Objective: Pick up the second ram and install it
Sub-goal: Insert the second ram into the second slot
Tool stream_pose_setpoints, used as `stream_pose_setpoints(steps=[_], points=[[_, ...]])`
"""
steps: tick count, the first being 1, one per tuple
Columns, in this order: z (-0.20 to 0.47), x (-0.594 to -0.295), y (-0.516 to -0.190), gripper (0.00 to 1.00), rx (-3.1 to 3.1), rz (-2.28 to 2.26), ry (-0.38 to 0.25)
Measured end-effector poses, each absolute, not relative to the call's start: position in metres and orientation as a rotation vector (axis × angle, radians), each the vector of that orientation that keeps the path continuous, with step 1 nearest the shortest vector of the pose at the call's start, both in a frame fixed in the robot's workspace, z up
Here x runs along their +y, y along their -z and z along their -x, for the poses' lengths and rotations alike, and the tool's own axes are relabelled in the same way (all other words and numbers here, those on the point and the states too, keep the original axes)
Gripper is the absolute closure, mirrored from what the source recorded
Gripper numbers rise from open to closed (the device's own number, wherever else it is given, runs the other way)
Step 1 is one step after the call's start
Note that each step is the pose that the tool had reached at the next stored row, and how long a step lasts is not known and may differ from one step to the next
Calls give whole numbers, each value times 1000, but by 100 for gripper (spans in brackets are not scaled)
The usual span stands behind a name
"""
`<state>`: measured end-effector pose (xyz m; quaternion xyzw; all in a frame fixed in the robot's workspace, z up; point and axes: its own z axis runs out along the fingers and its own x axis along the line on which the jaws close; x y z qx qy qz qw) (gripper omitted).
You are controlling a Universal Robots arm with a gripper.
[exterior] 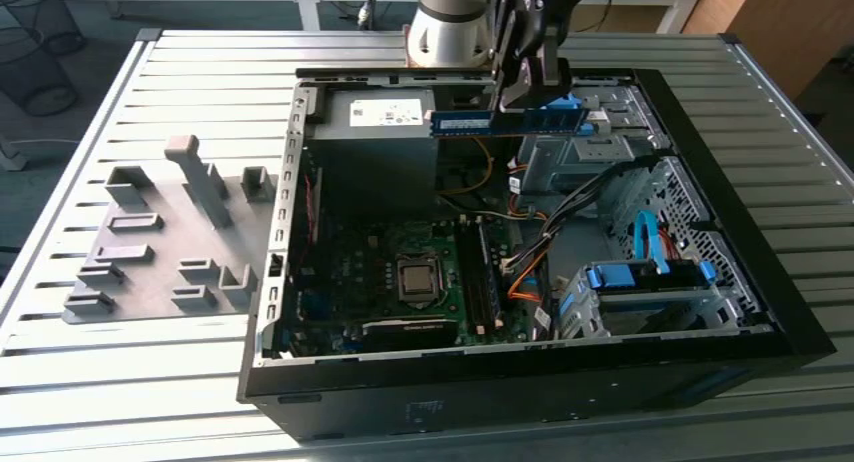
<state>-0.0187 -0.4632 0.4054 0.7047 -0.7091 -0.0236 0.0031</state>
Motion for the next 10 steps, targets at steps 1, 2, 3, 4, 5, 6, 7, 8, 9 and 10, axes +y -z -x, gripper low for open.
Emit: stream_pose_setpoints(steps=[1,2,3,4,5,6,7,8,9,10], points=[[19,-463,-405,86,-2229,-2204,74],[19,-463,-405,86,-2235,-2198,74],[19,-463,-405,86,-2240,-2193,74],[19,-463,-405,86,-2246,-2187,74],[19,-463,-405,86,-2252,-2182,74],[19,-463,-405,86,-2258,-2175,74],[19,-463,-405,86,-2265,-2168,74],[19,-463,-405,86,-2272,-2161,74],[19,-463,-405,86,-2280,-2152,74],[19,-463,-405,86,-2288,-2145,74]])
